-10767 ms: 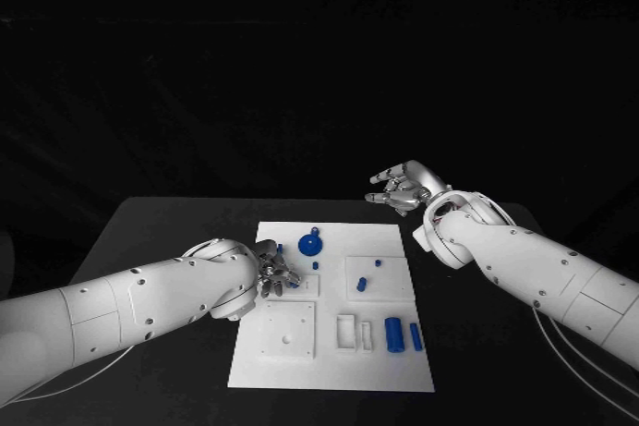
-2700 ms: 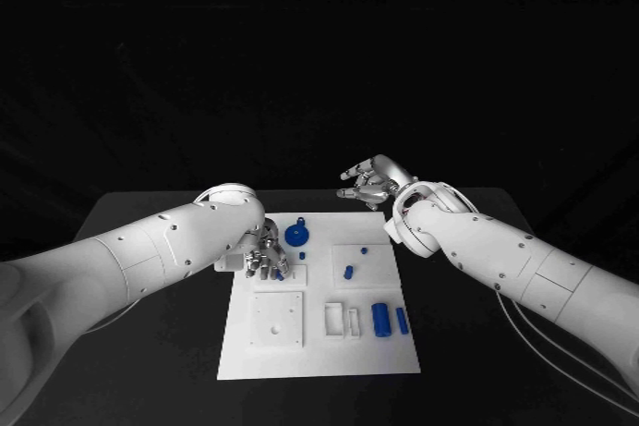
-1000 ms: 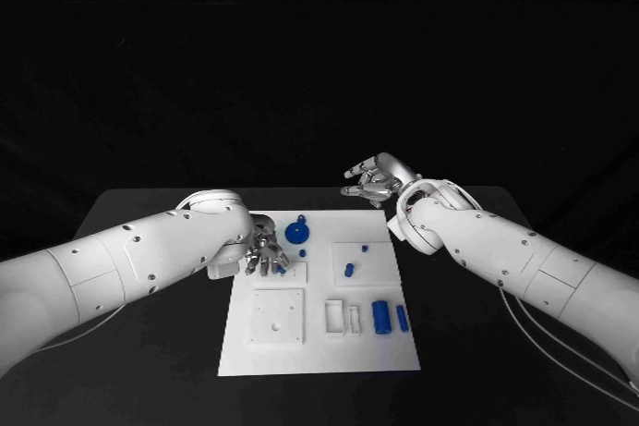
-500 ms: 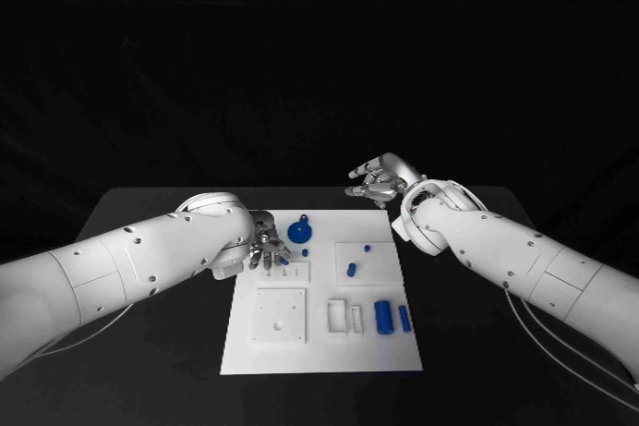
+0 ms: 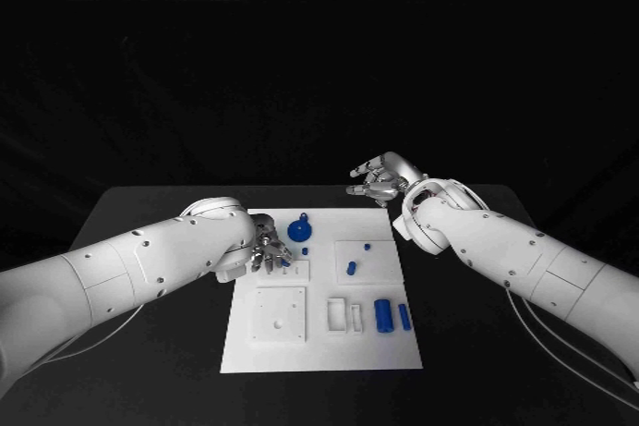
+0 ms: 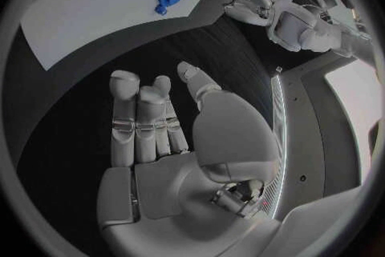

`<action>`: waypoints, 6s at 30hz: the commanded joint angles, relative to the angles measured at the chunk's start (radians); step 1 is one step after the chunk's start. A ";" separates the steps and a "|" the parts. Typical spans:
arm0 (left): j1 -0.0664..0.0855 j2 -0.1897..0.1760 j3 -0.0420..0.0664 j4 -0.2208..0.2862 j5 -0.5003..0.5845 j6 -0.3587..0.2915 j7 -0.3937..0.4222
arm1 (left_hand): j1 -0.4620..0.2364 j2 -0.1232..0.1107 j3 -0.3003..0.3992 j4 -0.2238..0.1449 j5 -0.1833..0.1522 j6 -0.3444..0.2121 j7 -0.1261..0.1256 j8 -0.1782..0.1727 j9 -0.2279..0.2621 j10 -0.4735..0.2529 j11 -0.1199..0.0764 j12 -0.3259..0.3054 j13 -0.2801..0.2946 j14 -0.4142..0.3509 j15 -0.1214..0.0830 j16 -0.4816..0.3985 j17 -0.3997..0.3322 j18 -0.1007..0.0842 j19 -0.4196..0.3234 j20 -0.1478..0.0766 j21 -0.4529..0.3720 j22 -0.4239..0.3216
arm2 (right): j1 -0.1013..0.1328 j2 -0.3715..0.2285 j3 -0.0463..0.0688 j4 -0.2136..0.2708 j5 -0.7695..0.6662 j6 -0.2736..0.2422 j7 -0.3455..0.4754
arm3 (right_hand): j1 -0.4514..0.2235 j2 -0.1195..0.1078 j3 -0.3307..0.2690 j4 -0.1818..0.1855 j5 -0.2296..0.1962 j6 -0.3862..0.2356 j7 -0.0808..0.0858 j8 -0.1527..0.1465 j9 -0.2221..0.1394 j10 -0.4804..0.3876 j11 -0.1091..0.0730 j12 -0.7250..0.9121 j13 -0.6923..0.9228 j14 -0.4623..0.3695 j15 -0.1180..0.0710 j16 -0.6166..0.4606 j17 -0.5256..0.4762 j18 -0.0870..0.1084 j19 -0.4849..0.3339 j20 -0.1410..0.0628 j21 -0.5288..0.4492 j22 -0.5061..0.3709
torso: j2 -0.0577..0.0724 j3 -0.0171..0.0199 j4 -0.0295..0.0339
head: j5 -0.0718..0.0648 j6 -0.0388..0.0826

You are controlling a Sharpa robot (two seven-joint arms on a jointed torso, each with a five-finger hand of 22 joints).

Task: Assemble the parts on the task board

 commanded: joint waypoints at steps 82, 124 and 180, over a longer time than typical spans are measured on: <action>-0.013 0.046 -0.005 -0.053 -0.055 0.096 0.018 | 0.035 0.018 0.190 -0.180 -0.104 0.013 -0.019 -0.010 -0.039 -0.002 0.004 -0.005 0.005 0.005 0.002 -0.013 0.001 0.000 0.002 0.005 -0.011 0.017 | -0.001 0.000 0.000 -0.002 0.004 0.019 0.004 | -0.008 0.003 0.006 -0.002 0.003 0.005 -0.002 -0.003 0.001 -0.003 -0.006 0.002 0.000 0.003 -0.002 -0.003 0.001 0.007 0.049 -0.003 -0.002 0.051 | 0.000 -0.0009 -0.0002 | -0.005 -0.007; 0.017 -0.066 0.004 0.051 0.035 0.029 -0.015 | 0.035 -0.180 -0.341 0.343 -0.352 -0.010 0.005 0.001 -0.568 -0.007 0.019 0.010 0.008 0.009 0.015 -0.019 0.000 -0.016 0.069 0.017 -0.157 0.019 | -0.004 -0.012 0.000 -0.011 0.018 -0.003 0.006 | -0.003 0.001 -0.010 0.002 0.010 -0.017 0.000 -0.003 0.001 -0.004 -0.005 -0.001 -0.005 0.000 -0.002 -0.014 -0.007 0.008 0.049 -0.002 -0.014 0.045 | -0.001 -0.0011 0.0026 | 0.007 0.010; 0.014 0.092 0.023 -0.396 0.066 0.033 0.167 | 0.056 -0.039 -0.435 0.184 -0.074 -0.299 0.004 0.452 -0.344 -0.083 0.026 0.076 0.014 -0.029 0.025 -0.009 -0.033 -0.019 0.060 0.027 -0.208 0.020 | 0.001 -0.015 0.001 0.021 0.028 0.002 -0.013 | -0.002 -0.005 0.020 -0.003 0.025 -0.018 0.000 -0.003 0.001 -0.004 -0.005 -0.003 -0.007 0.000 -0.002 -0.014 -0.008 0.008 0.049 -0.002 -0.011 0.045 | 0.027 0.0010 -0.0214 | 0.005 0.035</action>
